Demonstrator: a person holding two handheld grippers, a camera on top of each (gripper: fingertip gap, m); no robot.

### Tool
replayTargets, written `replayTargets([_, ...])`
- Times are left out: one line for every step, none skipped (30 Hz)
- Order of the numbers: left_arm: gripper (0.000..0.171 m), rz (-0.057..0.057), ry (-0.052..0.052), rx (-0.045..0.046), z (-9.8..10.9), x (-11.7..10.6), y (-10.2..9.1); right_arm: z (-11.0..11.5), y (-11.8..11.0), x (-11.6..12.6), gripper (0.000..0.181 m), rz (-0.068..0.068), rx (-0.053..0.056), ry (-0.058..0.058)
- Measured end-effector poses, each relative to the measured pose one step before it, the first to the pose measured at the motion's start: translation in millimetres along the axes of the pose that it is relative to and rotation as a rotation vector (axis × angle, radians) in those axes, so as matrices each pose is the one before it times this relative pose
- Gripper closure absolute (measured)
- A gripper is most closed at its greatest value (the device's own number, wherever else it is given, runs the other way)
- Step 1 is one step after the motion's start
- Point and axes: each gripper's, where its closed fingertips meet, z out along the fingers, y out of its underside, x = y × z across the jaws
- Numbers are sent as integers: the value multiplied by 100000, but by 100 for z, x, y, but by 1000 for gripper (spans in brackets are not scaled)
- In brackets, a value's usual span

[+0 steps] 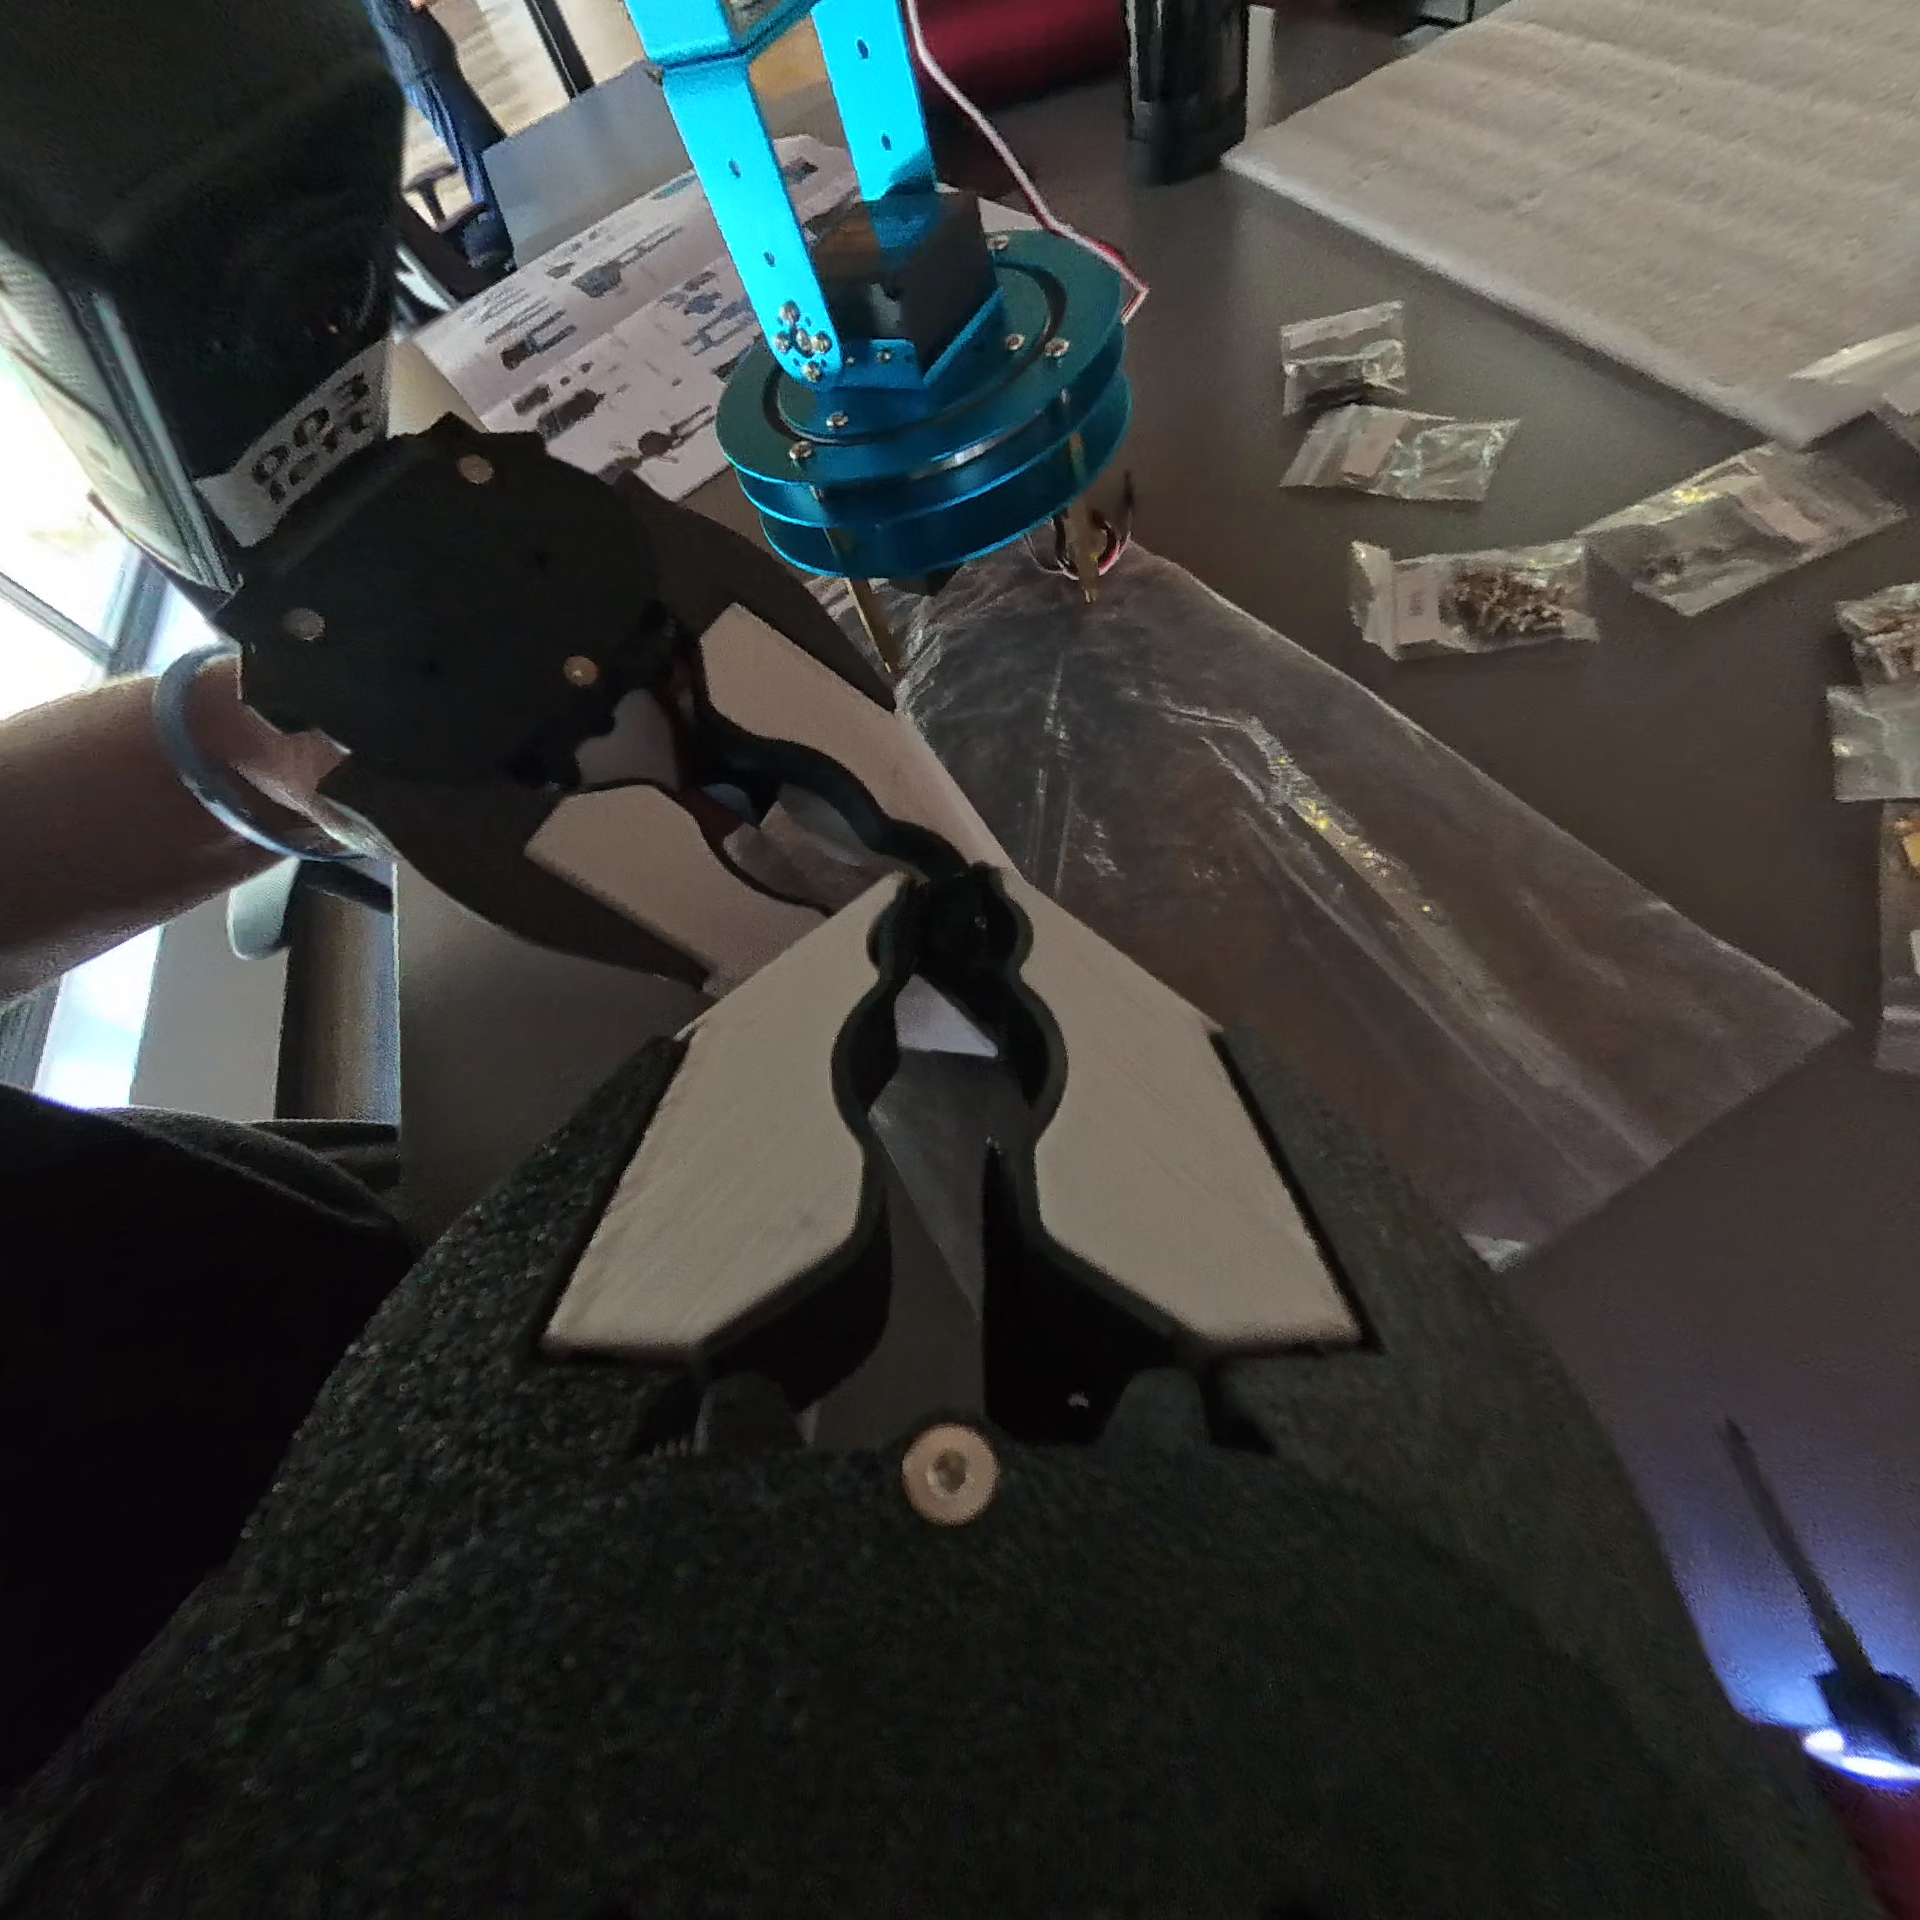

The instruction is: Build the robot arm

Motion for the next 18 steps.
replayTargets([149, -298, 316, 63, -3, 3, 7, -113, 119, 25, 168, 1943, 447, -149])
replayTargets([149, -20, 30, 39, -3, -12, 11, 25, 314, 181, 168, 1726, -524, 710])
replayTargets([149, -21, -69, -36, 1, -17, 2, 27, 65, -3, 166, 1311, 982, -271])
replayTargets([149, 534, -262, -79, 4, -7, 19, 29, -20, 1, 167, 764, 873, -23])
replayTargets([148, 1095, -339, -136, -6, -17, 31, 49, -39, -89, 168, -501, 553, -267])
replayTargets([149, 260, -5, -23, 2, -28, 1, 44, -13, -254, 171, -797, 42, -1265])
replayTargets([149, -122, 283, 61, -9, -14, 1, 41, -6, -214, 176, -860, 31, -697])
replayTargets([149, 286, 220, 2, -11, -6, 8, 33, -7, -54, 177, -1327, 89, 768])
replayTargets([148, 497, 64, -2, -10, 2, 8, 8, 9, -23, 178, -1640, 169, 959])
replayTargets([149, 452, -34, 72, 3, -5, -8, -3, 17, 4, 177, -899, -130, 149])
replayTargets([149, 415, 6, 33, 10, 16, 2, -14, 16, -3, 178, 990, -637, -1103])
replayTargets([148, 969, -115, -41, 5, -4, 0, -32, 41, 23, 178, 2287, -955, -1975])
replayTargets([149, 958, -211, 70, 13, 24, -5, -60, 50, 10, 178, 2152, -1272, -2542])
replayTargets([149, 536, -311, 28, 0, 8, -17, -31, -20, 24, 179, 138, -913, -1428])
replayTargets([149, 234, -652, 150, 4, -48, -6, 9, -23, 9, 180, -2547, -594, -45])
replayTargets([149, 63, -536, 176, -16, -32, 7, 3, -1, 3, 180, -2956, -690, 430])
replayTargets([149, -119, -204, -20, -9, -24, 8, 15, -16, -13, 180, -1085, -585, 184])
replayTargets([149, -388, 245, 28, -13, -10, -2, -43, 28, -49, 180, -1150, -514, -163])
